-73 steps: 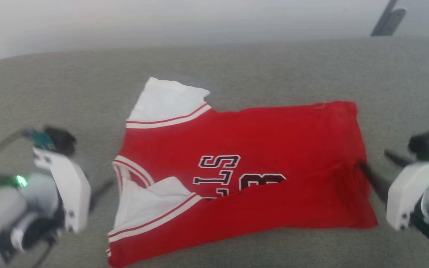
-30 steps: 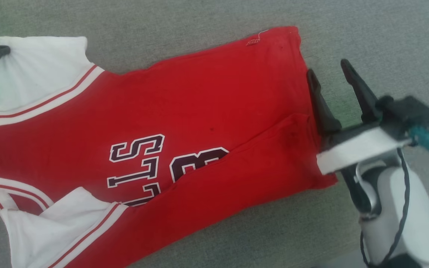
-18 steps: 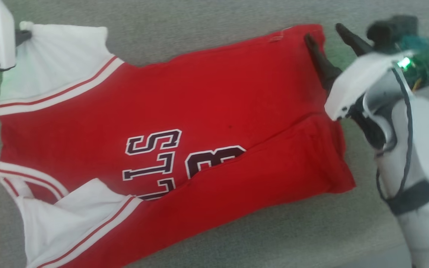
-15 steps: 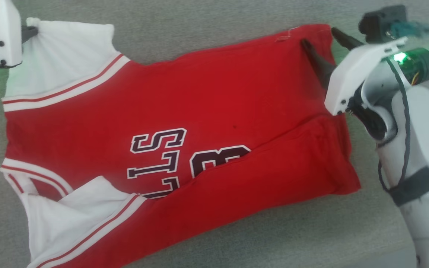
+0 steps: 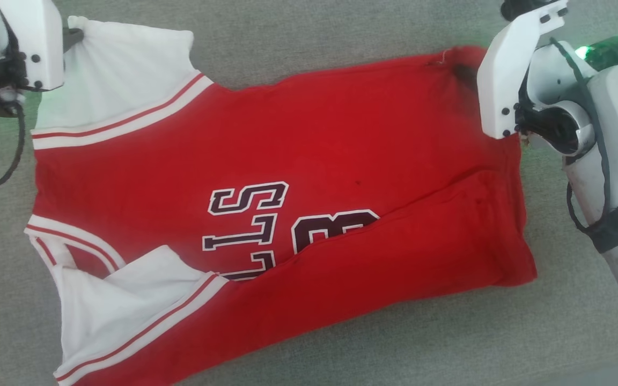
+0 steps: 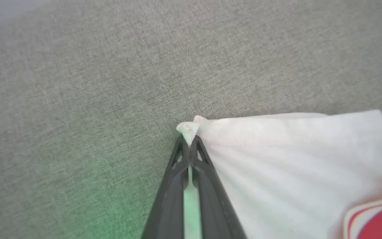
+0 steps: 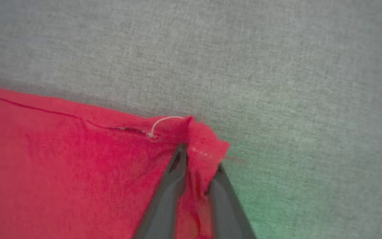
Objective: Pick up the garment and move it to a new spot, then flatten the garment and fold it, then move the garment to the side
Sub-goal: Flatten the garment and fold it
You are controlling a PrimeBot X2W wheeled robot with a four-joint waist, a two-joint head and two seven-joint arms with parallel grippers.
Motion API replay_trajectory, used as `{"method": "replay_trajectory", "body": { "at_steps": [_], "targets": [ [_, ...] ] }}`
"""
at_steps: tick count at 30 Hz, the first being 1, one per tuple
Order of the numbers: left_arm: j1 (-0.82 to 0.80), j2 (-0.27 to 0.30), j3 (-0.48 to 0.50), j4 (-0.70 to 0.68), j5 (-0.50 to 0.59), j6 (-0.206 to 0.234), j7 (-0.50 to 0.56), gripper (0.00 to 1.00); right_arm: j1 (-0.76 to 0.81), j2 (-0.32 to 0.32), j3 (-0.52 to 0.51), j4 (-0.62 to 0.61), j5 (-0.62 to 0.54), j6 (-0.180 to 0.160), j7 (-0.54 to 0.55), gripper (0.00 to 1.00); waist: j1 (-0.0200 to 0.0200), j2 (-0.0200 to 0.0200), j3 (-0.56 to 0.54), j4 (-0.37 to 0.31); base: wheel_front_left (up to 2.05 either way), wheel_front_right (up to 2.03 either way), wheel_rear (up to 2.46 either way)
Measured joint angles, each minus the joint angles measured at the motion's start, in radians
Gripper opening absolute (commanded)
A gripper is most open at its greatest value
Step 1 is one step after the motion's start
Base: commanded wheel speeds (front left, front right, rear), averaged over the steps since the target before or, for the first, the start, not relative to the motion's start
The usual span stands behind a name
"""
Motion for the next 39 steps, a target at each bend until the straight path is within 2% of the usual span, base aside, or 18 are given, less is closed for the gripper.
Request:
{"method": "replay_trajectory", "body": {
  "at_steps": [7,13,21,25,30,35,39],
  "targets": [
    [0.009,-0.021,-0.008,0.016,0.0,-0.005,-0.03,0.0,0.01,-0.031,0.003,-0.009,0.016,0.001,-0.007,0.0,0.0,-0.0001,-0.032,0.017,0.0,0.0,0.0],
    [0.014,-0.023,-0.012,0.009,-0.017,-0.009,-0.016,0.0,0.038,-0.061,0.006,-0.028,0.014,0.001,-0.04,0.0,0.0,-0.0001,-0.075,0.036,0.0,0.0,0.0],
    [0.05,0.01,-0.035,-0.106,-0.029,0.003,0.06,0.0,0.139,-0.16,0.013,-0.127,0.044,0.001,-0.067,0.0,0.0,0.0,-0.175,0.092,0.0,0.0,0.0],
    [0.107,0.062,-0.038,-0.253,-0.057,0.056,0.087,0.0,0.222,-0.204,-0.004,-0.202,0.065,0.001,-0.056,0.0,0.0,0.0,-0.222,0.121,0.0,0.0,0.0],
    [0.195,0.177,-0.042,-0.509,-0.073,0.155,0.099,0.0,0.343,-0.245,-0.057,-0.305,0.071,0.001,-0.031,0.0,0.0,0.0,-0.274,0.155,0.0,0.0,0.0],
    [0.313,0.292,-0.06,-0.786,-0.092,0.275,0.1,0.0,0.487,-0.256,-0.13,-0.4,0.069,0.001,0.017,0.0,0.0,-0.0001,-0.311,0.181,0.0,0.0,0.0],
    [0.41,0.349,-0.078,-0.934,-0.118,0.352,0.065,0.0,0.594,-0.24,-0.198,-0.46,0.063,0.001,0.049,0.0,0.0,0.0,-0.326,0.195,0.0,0.0,0.0]
  ]
}}
